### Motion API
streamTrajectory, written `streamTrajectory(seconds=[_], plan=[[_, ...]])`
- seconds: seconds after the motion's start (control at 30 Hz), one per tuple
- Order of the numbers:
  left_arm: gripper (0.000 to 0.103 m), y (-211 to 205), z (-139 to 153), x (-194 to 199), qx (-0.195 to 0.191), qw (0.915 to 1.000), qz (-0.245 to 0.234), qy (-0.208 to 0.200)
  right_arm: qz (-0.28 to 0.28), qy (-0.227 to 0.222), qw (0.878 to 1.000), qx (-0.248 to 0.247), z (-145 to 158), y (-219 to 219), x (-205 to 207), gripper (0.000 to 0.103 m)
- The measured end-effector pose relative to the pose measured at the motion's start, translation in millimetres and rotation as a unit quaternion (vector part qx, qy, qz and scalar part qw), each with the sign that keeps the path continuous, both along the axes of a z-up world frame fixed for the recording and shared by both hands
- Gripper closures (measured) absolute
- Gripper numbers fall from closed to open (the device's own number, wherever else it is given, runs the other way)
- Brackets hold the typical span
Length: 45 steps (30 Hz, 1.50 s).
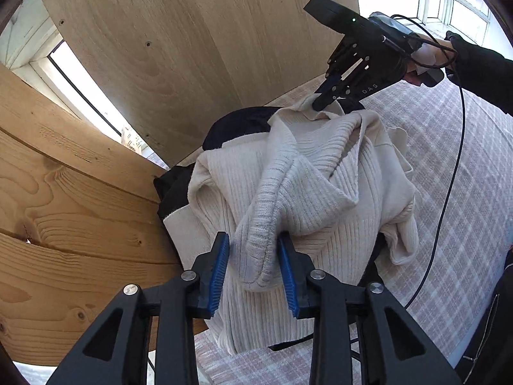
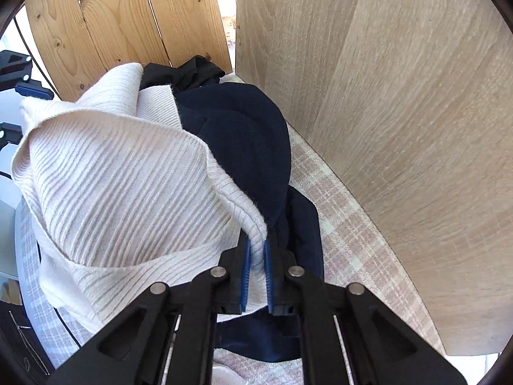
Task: Fold clothes
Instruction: 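Lift the cardigan with both grippers and lay it flat on the table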
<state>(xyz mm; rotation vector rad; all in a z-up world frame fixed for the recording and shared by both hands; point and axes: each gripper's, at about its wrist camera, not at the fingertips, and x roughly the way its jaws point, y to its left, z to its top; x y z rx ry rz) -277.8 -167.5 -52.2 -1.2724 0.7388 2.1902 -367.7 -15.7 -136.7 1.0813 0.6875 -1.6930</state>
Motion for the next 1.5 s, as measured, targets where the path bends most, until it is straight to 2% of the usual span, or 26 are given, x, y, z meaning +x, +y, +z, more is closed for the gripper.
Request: streamTrajectory(seconds=[0.13,0.2,0.27,0.43,0.5,0.67,0.8,0.9,1.17,1.37,1.5], plan=[[0.093,-3,14,12,0.024,0.9995,0.007,0.017,-0.025,0.001,0.999,-0.03,21,21,1,0.095],[0.094,-7,25,20,0.039,0.9987,0.015,0.03,-0.036,0.002,0.998,-0.051,36,36,1,0.095],[0.094,-13,36,25,0.067,0.997,0.024,0.032,-0.04,0.006,0.997,-0.072,45,33,1,0.095],[0.095,-14,44,31,0.066,0.996,0.035,0.049,-0.058,0.024,0.993,-0.099,83,49,16,0.096],[0.095,-14,51,32,0.075,0.9939,0.045,0.068,-0.063,0.029,0.991,-0.111,96,54,25,0.096],[0.095,-22,102,39,0.139,0.9783,0.074,0.134,-0.08,0.064,0.982,-0.158,147,81,51,0.096],[0.095,-34,162,50,0.201,0.9565,0.094,0.189,-0.113,0.087,0.967,-0.211,207,121,78,0.096],[0.095,-29,206,67,0.209,0.9451,0.084,0.237,-0.13,0.119,0.957,-0.229,251,151,105,0.096],[0.095,20,296,123,0.231,0.926,0.001,0.299,-0.19,0.211,0.927,-0.244,353,231,182,0.096],[0.095,65,344,153,0.255,0.9157,-0.054,0.306,-0.242,0.253,0.899,-0.265,409,302,233,0.096],[0.095,108,358,169,0.274,0.9096,-0.082,0.301,-0.263,0.274,0.886,-0.268,431,351,267,0.096]])
